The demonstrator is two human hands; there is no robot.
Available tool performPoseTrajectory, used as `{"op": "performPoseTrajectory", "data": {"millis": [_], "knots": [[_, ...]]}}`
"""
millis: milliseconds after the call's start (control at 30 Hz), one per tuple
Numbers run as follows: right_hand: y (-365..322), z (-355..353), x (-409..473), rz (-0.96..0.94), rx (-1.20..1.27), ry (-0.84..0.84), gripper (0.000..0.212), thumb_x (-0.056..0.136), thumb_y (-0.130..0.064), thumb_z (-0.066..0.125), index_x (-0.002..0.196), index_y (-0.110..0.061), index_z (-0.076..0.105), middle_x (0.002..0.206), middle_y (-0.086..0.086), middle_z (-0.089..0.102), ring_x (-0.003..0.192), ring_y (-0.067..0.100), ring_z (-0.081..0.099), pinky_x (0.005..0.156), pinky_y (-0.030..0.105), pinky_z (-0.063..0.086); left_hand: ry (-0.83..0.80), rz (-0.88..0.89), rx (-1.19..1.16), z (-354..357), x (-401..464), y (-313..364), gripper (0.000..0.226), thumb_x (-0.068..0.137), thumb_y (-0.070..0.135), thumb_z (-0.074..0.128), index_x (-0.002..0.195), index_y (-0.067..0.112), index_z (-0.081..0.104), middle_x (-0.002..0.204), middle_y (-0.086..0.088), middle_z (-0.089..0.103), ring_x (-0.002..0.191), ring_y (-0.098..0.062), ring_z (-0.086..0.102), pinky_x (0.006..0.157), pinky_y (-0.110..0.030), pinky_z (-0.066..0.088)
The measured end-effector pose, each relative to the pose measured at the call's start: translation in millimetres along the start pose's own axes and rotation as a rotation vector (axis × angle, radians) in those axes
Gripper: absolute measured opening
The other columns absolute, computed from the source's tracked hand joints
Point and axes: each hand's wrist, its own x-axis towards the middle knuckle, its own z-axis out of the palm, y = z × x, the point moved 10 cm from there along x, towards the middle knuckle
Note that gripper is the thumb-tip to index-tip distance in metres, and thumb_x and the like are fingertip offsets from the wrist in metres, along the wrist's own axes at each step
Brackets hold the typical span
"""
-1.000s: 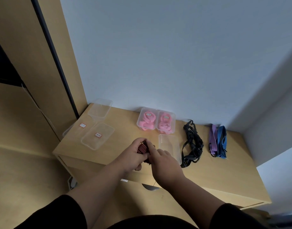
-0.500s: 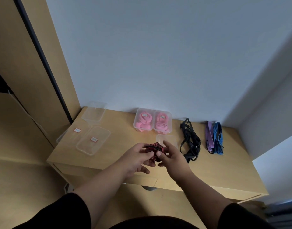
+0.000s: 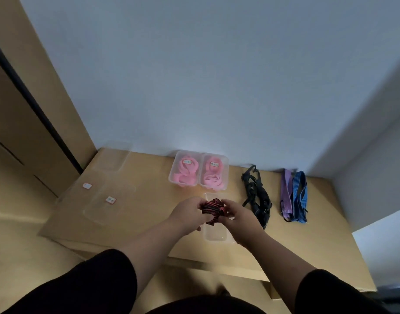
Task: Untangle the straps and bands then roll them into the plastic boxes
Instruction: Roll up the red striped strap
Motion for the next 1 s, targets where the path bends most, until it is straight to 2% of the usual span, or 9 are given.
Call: {"op": "performPoseTrajectory", "data": {"millis": [67, 167, 233, 333, 400, 467, 533, 667, 1000], "knots": [[6.9, -4.3, 18.0, -0.026, -0.087, -0.03, 0.047, 0.091, -0.024, 0.069, 0.137, -0.029, 0.057, 0.105, -0.014, 0.067, 0.096, 0.008, 0.061, 0.078, 0.021, 0.043, -0.006, 0.007, 0.117, 5.9, 19.8, 5.7, 0.034, 0.081, 0.021, 0.073, 0.114, 0.02, 0.064, 0.109, 0.005, 0.066, 0.086, -0.018, 0.067, 0.067, -0.032, 0.058], [18.4, -7.9, 43.9, -0.069, -0.217, -0.06, 0.049, 0.088, -0.033, 0.069, 0.135, -0.029, 0.058, 0.112, -0.008, 0.071, 0.099, 0.013, 0.063, 0.085, 0.031, 0.05, -0.003, 0.034, 0.277, 13.8, 44.8, 16.2, 0.027, 0.076, 0.025, 0.073, 0.102, 0.022, 0.07, 0.101, 0.006, 0.068, 0.093, -0.013, 0.062, 0.084, -0.036, 0.053], [25.7, -7.8, 59.2, -0.095, -0.284, -0.079, 0.048, 0.087, -0.034, 0.067, 0.134, -0.03, 0.058, 0.113, -0.006, 0.072, 0.101, 0.017, 0.064, 0.087, 0.036, 0.052, -0.011, 0.019, 0.326, 20.9, 59.0, 16.1, 0.022, 0.072, 0.028, 0.072, 0.093, 0.024, 0.072, 0.091, 0.008, 0.069, 0.086, -0.012, 0.063, 0.079, -0.037, 0.054], [31.6, -4.0, 77.2, -0.148, -0.399, -0.089, 0.044, 0.086, -0.04, 0.064, 0.129, -0.032, 0.057, 0.108, -0.005, 0.07, 0.099, 0.021, 0.062, 0.085, 0.04, 0.052, -0.001, 0.014, 0.388, 26.1, 75.8, 11.6, 0.024, 0.063, 0.04, 0.065, 0.083, 0.029, 0.072, 0.075, 0.01, 0.068, 0.072, -0.008, 0.063, 0.064, -0.034, 0.054], [35.0, 2.8, 86.4, -0.189, -0.465, -0.117, 0.04, 0.087, -0.043, 0.062, 0.125, -0.033, 0.057, 0.105, -0.005, 0.069, 0.098, 0.022, 0.061, 0.084, 0.041, 0.051, -0.003, 0.004, 0.425, 28.6, 82.5, 7.0, 0.014, 0.064, 0.034, 0.069, 0.076, 0.027, 0.071, 0.069, 0.01, 0.063, 0.065, -0.009, 0.059, 0.057, -0.029, 0.048], [37.0, 9.2, 91.2, -0.224, -0.518, -0.138, 0.036, 0.089, -0.042, 0.06, 0.123, -0.032, 0.056, 0.106, -0.006, 0.069, 0.099, 0.022, 0.06, 0.081, 0.039, 0.05, 0.032, -0.015, 0.471, 27.0, 84.0, 2.5, 0.011, 0.071, 0.029, 0.071, 0.082, 0.025, 0.071, 0.08, 0.006, 0.056, 0.074, -0.015, 0.058, 0.063, -0.03, 0.045], [37.9, 14.4, 94.6, -0.259, -0.558, -0.152, 0.035, 0.092, -0.039, 0.056, 0.126, -0.031, 0.054, 0.112, -0.006, 0.068, 0.103, 0.021, 0.057, 0.082, 0.037, 0.045, 0.06, -0.072, 0.51, 26.4, 85.2, -8.7, 0.021, 0.078, 0.028, 0.067, 0.099, 0.023, 0.068, 0.096, 0.001, 0.049, 0.09, -0.021, 0.058, 0.077, -0.033, 0.048], [40.3, 19.6, 101.7, -0.288, -0.565, -0.165, 0.038, 0.095, -0.039, 0.054, 0.131, -0.027, 0.053, 0.124, -0.005, 0.065, 0.11, 0.021, 0.054, 0.09, 0.036, 0.044, 0.101, -0.146, 0.497, 25.1, 90.9, -21.9, 0.031, 0.083, 0.023, 0.067, 0.112, 0.015, 0.061, 0.113, -0.005, 0.049, 0.104, -0.025, 0.057, 0.089, -0.037, 0.047], [40.0, 11.9, 104.0, -0.349, -0.45, -0.154, 0.038, 0.096, -0.037, 0.057, 0.13, -0.022, 0.058, 0.125, -0.001, 0.064, 0.115, 0.025, 0.054, 0.095, 0.038, 0.044, 0.191, -0.15, 0.548, 20.7, 94.6, -20.6, 0.034, 0.085, 0.02, 0.06, 0.119, 0.015, 0.06, 0.12, -0.004, 0.051, 0.112, -0.024, 0.053, 0.091, -0.035, 0.046]]}}
